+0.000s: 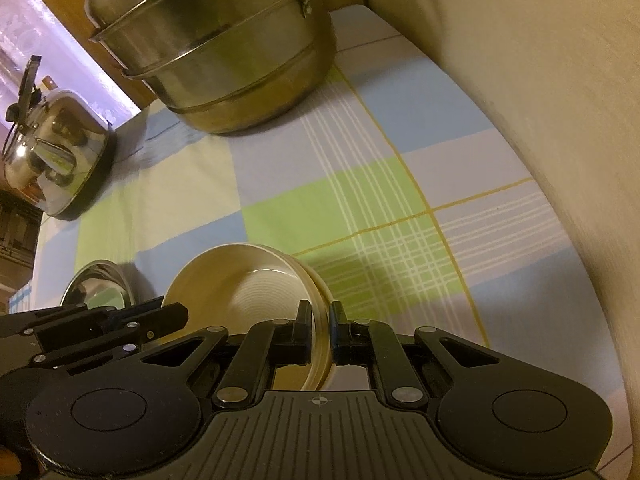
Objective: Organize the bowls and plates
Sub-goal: 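Carry the cream bowl over the white floral bowl and lower it in, then open the right gripper and withdraw from the cream bowl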
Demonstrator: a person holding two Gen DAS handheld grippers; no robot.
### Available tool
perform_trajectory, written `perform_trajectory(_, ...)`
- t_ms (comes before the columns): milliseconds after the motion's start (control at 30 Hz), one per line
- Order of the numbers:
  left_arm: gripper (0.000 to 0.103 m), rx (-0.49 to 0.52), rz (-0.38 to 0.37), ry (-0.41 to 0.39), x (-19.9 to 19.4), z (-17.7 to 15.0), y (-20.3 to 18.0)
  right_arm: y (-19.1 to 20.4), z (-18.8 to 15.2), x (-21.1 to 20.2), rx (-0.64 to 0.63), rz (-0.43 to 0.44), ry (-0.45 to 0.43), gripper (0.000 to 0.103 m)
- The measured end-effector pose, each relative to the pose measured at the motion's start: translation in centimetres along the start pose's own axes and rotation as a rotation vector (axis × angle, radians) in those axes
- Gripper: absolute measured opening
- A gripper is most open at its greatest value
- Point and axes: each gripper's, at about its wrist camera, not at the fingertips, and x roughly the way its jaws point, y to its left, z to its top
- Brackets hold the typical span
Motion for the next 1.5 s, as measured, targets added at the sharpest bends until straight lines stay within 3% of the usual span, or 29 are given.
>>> perform_trajectory(333,0.009,0.005,-0.001,0.003,0.4,-0.3,0.1,0.8,-1.0,0.7,-0.065,-0.031,-0.017,0.009)
perform_trajectory(467,0.025,0.001,-0.001,-0.023,-0.2,-0.3,0.0,1.3,-1.3,0.4,-0.084,-0.038,-0.037,0.010)
perform_trajectory(567,0.031,-0.005,0.002,-0.040,-0.9,-0.2,0.0,1.3,-1.6,0.0,-0.086,-0.023,-0.051,0.027)
perform_trajectory(633,0.036,-0.014,0.003,-0.057,-1.6,-0.3,0.0,1.4,-1.9,-0.7,-0.095,-0.013,-0.085,0.057)
perform_trajectory(667,0.037,-0.017,0.002,-0.065,-2.1,-0.3,0.0,1.5,-2.2,-1.1,-0.105,-0.014,-0.105,0.060)
perform_trajectory(1033,0.050,-0.049,0.038,-0.141,-8.1,-3.7,0.3,-0.4,-6.1,-7.3,-0.062,0.068,-0.259,0.063)
perform_trajectory(1300,0.054,-0.049,0.058,-0.161,-12.6,-8.4,-1.2,-2.1,-10.7,-11.4,-0.023,0.104,-0.271,0.064)
perform_trajectory(1500,0.054,-0.073,0.045,-0.131,-14.8,-12.3,-2.6,-2.7,-14.3,-13.3,-0.039,0.102,-0.252,0.064)
